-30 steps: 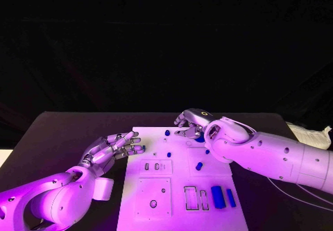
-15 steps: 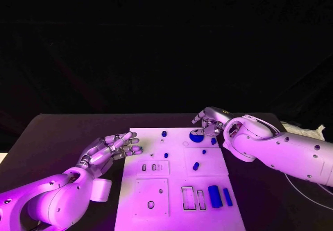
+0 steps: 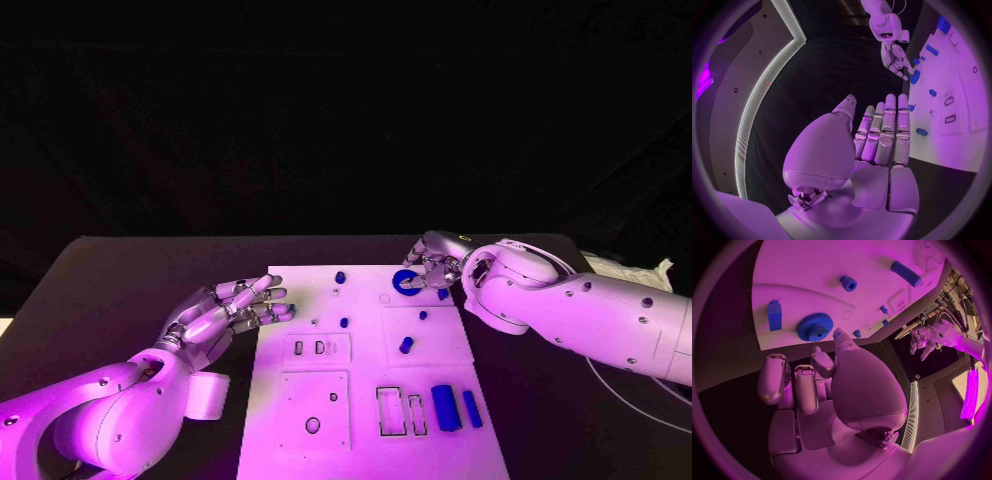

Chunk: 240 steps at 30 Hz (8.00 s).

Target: Assemble the parts on the task board

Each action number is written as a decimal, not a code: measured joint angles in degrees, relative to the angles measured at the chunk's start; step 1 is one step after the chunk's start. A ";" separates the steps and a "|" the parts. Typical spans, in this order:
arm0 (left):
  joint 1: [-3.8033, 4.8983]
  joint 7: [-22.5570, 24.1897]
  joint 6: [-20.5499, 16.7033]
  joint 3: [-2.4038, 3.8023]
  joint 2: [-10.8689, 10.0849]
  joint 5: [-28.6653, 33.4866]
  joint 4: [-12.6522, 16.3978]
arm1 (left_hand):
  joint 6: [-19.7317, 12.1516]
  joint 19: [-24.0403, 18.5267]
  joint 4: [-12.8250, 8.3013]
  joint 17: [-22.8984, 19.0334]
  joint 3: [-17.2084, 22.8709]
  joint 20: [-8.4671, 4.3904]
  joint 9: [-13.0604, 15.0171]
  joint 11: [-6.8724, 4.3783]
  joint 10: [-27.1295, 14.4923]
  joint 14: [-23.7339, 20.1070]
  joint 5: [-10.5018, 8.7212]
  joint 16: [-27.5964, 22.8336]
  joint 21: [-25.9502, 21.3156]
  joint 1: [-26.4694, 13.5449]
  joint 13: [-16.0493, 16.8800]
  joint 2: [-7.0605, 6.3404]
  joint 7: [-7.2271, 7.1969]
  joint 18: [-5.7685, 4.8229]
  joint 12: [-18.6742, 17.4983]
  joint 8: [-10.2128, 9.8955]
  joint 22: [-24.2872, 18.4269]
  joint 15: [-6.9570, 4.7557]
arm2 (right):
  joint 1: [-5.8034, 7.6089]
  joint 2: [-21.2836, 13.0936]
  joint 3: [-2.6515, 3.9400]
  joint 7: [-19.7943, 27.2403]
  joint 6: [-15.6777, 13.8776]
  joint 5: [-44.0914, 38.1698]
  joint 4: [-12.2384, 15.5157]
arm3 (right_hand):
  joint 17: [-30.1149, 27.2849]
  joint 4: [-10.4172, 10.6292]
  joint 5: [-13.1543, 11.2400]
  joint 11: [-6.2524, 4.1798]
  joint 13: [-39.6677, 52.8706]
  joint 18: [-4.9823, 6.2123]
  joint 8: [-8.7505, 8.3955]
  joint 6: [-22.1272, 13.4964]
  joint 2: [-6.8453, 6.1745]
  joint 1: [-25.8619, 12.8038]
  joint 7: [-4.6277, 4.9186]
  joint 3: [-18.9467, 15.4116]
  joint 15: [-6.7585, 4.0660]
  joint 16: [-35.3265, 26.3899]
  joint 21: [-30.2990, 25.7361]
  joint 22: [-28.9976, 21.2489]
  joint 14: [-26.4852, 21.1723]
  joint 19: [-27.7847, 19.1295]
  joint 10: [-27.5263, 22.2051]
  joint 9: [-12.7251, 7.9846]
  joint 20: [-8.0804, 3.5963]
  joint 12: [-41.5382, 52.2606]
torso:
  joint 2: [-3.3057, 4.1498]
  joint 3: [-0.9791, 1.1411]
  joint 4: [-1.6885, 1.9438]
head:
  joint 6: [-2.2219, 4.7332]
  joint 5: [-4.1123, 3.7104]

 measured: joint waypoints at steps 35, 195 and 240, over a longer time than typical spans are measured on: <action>0.00 -0.11 0.10 0.00 0.01 0.00 -0.15 | 0.00 0.00 0.00 0.03 0.00 0.00 0.00 0.00 0.00 0.00 0.00 0.00 0.00 0.00 0.00 0.00 0.00 0.00 -0.35 0.00 0.00 0.00 | -0.20 0.58 0.18 -1.58 2.85 -3.90 -1.05 | -0.02 -3.25 -2.08 0.14 8.74 -0.86 2.25 4.56 2.07 5.72 -0.71 3.30 0.02 1.33 1.14 2.39 0.01 1.13 1.75 0.18 -0.32 5.52 | 0.05 -0.17 0.37 | -0.32 -0.51; -0.19 -1.12 1.70 -0.30 1.79 0.00 -4.38 | 0.00 0.00 -0.77 0.36 0.14 0.00 0.00 0.20 -0.21 0.21 0.00 -0.67 0.00 0.45 0.00 0.45 0.00 0.00 -0.80 -0.56 -0.21 0.21 | -7.62 -5.17 -0.68 26.66 -7.72 13.85 -7.78 | -0.01 -3.95 1.05 0.73 10.74 -0.85 -0.44 2.33 2.65 5.21 0.48 3.33 0.73 3.10 2.44 5.35 -0.10 2.25 1.75 0.23 0.61 7.50 | -1.83 1.02 -1.49 | -1.68 -0.51; -0.21 -1.22 1.71 -0.31 2.09 0.00 -4.78 | 0.00 0.21 -0.94 0.44 0.32 -0.21 0.01 0.20 -0.21 0.21 0.00 -0.67 0.00 0.45 0.00 0.45 0.00 0.00 -0.80 -0.55 -0.25 0.21 | -6.96 -4.02 -0.53 24.00 -11.18 11.70 -3.17 | -0.03 -6.26 -1.54 -0.11 17.69 -0.85 2.19 8.89 5.47 5.42 -0.96 6.27 -1.47 3.32 3.11 6.46 0.01 3.16 1.73 1.09 -1.35 9.29 | -1.99 1.05 -1.42 | -1.96 -0.08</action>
